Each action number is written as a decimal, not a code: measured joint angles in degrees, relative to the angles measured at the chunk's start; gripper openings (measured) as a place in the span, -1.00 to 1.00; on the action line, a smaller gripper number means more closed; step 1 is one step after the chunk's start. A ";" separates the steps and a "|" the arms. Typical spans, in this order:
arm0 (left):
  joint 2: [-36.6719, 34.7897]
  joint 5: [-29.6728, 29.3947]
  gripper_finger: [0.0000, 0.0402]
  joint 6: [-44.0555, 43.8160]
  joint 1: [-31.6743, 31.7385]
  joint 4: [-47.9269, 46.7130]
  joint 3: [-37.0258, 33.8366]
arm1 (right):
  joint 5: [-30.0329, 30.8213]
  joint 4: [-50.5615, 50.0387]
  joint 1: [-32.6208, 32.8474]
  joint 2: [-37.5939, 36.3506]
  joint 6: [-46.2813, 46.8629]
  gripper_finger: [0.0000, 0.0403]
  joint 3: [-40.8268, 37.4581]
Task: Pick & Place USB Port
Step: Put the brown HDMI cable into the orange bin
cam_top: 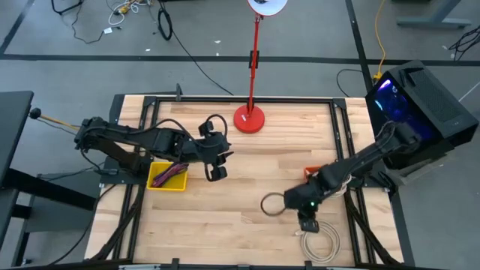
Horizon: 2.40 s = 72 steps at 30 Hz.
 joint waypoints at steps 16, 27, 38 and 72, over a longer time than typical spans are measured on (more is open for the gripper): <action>-0.03 0.74 -0.35 -1.14 0.00 -4.28 0.00 | -3.08 -7.80 8.56 4.43 5.39 -0.51 0.04; -0.07 1.05 -0.35 -1.29 -0.13 -5.72 -0.02 | 0.98 -8.47 10.32 7.90 3.75 -0.31 0.04; -0.09 1.07 -0.35 -1.29 -0.24 -5.55 -0.02 | 3.56 -4.05 9.62 15.08 1.45 -0.31 0.04; -0.09 1.70 -0.35 -1.79 -0.37 -5.47 -0.04 | -2.71 1.40 9.19 23.44 -5.26 -0.90 0.03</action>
